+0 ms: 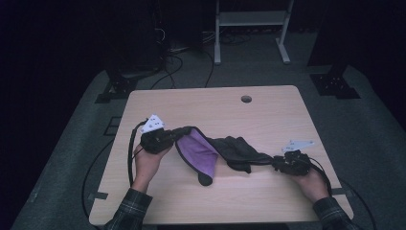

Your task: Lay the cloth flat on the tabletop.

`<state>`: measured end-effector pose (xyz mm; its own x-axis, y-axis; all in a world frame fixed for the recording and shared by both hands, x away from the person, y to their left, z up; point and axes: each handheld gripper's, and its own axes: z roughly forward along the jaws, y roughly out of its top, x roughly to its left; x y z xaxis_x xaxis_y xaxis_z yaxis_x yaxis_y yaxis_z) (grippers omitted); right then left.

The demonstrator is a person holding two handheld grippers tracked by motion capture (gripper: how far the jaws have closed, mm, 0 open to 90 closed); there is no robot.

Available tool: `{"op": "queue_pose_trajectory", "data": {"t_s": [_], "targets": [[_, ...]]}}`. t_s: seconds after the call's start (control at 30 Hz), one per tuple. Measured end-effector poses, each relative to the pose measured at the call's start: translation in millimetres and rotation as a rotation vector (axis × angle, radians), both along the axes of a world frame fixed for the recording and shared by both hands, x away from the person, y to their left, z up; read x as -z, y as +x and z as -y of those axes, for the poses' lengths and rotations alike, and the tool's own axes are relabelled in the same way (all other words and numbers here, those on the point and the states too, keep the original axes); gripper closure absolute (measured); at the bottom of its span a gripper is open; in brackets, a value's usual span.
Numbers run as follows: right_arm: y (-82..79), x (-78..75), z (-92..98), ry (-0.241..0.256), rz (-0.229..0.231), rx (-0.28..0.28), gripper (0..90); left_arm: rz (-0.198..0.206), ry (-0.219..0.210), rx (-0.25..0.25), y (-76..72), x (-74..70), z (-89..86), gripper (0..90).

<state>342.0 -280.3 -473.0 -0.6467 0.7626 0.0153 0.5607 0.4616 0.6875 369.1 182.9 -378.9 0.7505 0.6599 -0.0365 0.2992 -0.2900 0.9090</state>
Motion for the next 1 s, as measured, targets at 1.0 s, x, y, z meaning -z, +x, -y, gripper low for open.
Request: {"op": "queue_pose_trajectory", "data": {"t_s": [1.0], "targets": [[15.9, -113.5, 15.3, 0.205, 0.295, -0.011, 85.9, 0.057, -0.108, -0.033, 2.0, -35.3, -32.5, 83.8]]}}
